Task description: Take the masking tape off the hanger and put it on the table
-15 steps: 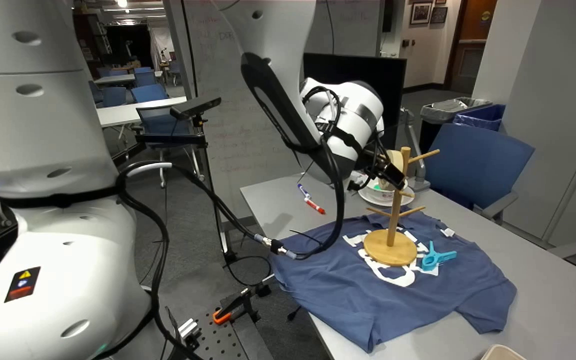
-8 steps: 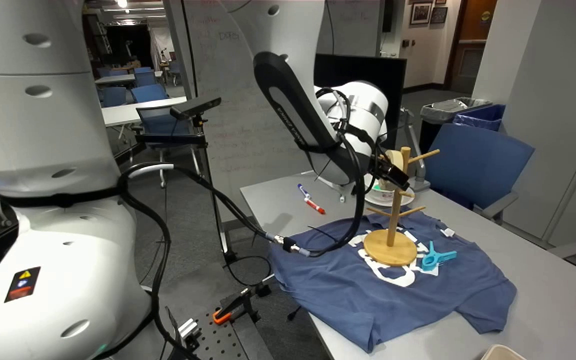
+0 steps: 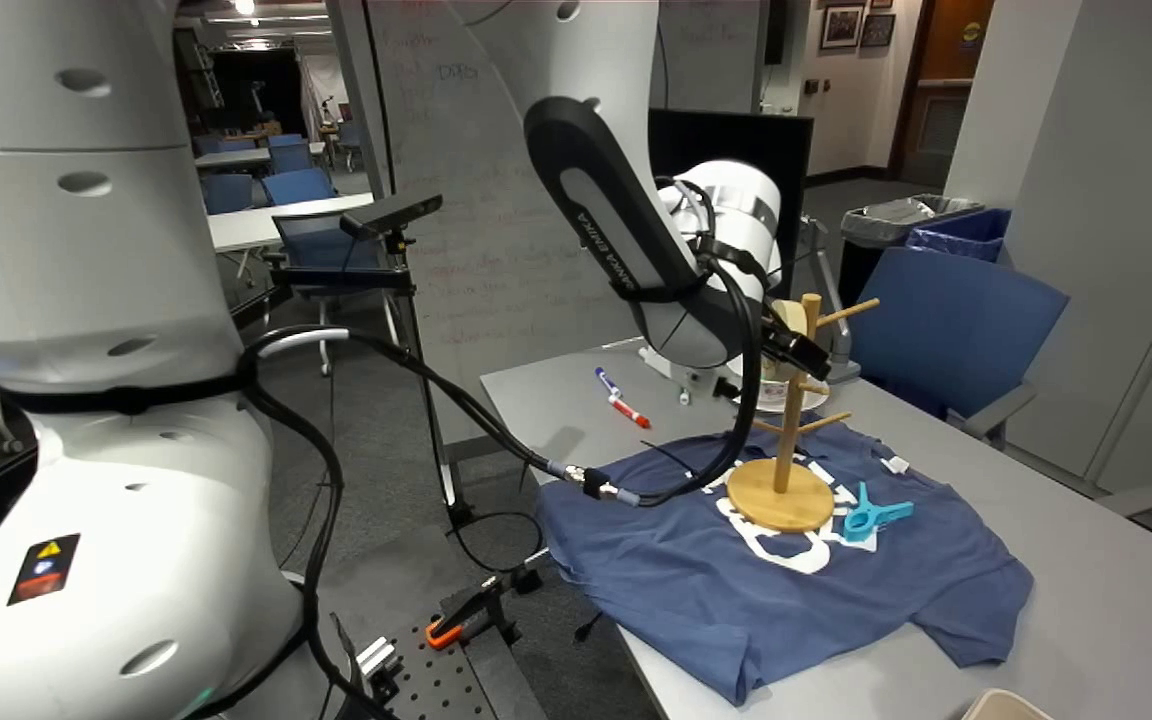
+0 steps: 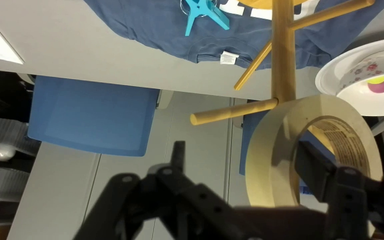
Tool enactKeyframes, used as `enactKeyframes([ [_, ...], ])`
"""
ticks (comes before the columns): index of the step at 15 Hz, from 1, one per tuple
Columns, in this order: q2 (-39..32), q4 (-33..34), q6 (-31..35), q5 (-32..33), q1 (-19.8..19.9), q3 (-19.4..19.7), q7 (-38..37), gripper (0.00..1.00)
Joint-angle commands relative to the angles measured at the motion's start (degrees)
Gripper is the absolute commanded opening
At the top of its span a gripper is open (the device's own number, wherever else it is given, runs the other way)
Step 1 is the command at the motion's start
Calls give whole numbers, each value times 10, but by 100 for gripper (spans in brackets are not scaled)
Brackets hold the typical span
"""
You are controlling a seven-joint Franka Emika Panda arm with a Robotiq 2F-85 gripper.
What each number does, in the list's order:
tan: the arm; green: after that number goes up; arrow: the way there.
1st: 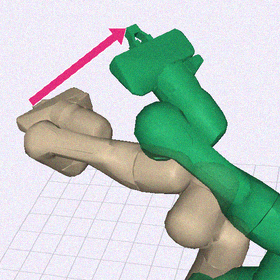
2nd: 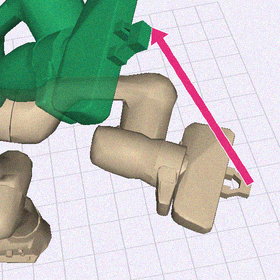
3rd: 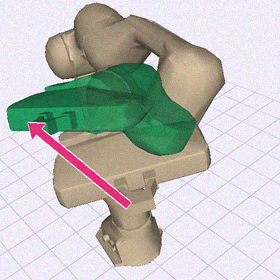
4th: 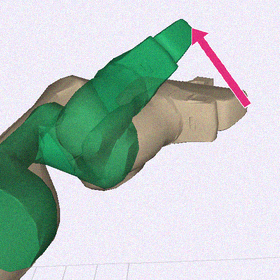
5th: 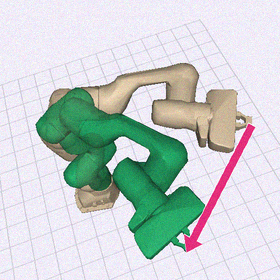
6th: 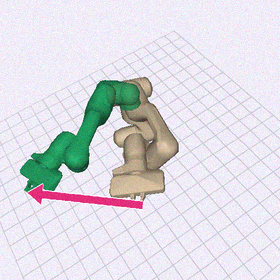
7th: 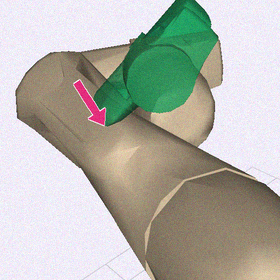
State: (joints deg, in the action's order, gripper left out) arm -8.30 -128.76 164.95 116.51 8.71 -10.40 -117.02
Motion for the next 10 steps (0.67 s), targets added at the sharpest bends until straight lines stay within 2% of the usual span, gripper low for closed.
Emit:
enactKeyframes([
  [1,-10,9,-17,36,2,-2,-37,53],
  [7,-11,10,-24,45,2,-1,-49,6],
  [8,-10,12,-24,46,2,-2,-52,3],
  [10,-7,15,-23,48,2,-2,-56,5],
])
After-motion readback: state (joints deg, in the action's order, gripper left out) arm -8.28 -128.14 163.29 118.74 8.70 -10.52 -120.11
